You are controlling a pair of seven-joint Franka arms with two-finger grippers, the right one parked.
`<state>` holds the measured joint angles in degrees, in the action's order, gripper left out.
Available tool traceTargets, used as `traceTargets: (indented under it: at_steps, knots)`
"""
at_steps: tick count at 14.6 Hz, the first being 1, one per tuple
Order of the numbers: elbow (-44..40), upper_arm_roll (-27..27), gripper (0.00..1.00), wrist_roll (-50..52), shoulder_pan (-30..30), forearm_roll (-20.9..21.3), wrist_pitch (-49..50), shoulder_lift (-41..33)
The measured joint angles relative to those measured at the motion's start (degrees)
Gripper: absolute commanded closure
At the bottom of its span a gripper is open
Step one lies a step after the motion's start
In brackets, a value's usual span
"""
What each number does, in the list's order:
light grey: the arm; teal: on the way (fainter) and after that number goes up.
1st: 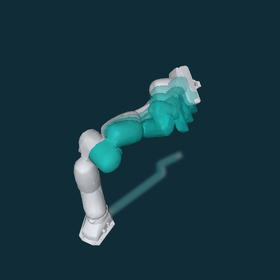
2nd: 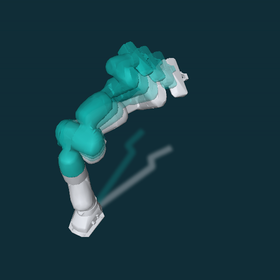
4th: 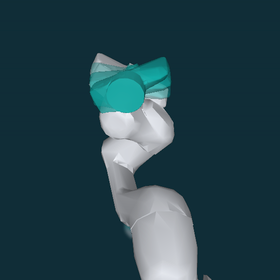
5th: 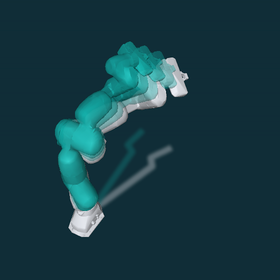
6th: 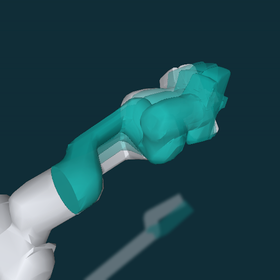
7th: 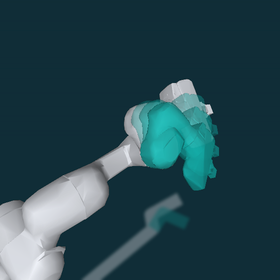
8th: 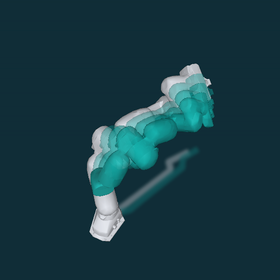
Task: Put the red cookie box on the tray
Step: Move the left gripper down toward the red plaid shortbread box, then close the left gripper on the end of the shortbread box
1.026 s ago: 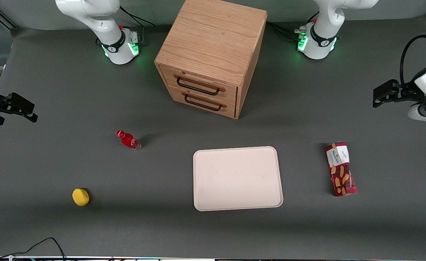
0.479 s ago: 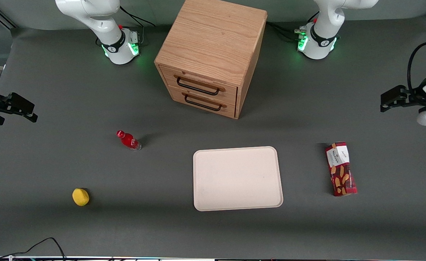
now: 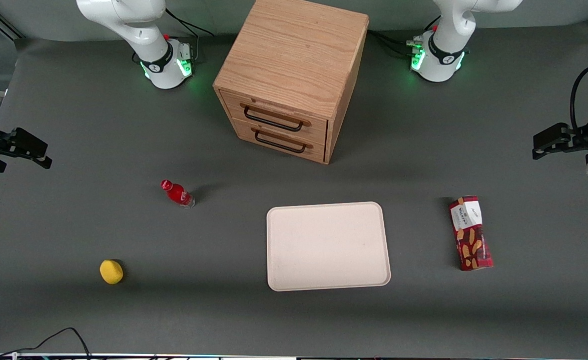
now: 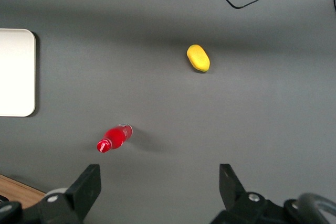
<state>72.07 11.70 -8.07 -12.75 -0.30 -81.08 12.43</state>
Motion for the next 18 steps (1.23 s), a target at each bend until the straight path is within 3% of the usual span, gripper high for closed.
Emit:
traceTargets:
  at_steps: [3, 9, 14, 18]
  knots:
    - [2.3, -0.1, 0.0, 0.1, 0.0, -0.1, -7.1, 4.6]
    - [3.2, 0.0, 0.0, 1.3, 0.1, -2.3, -24.6, 21.5]
    - [7.8, 0.1, 0.0, 0.8, 1.2, -2.3, -41.5, 28.7]
    - [11.4, 1.1, 0.0, -0.7, 2.0, -2.2, -45.5, 30.9]
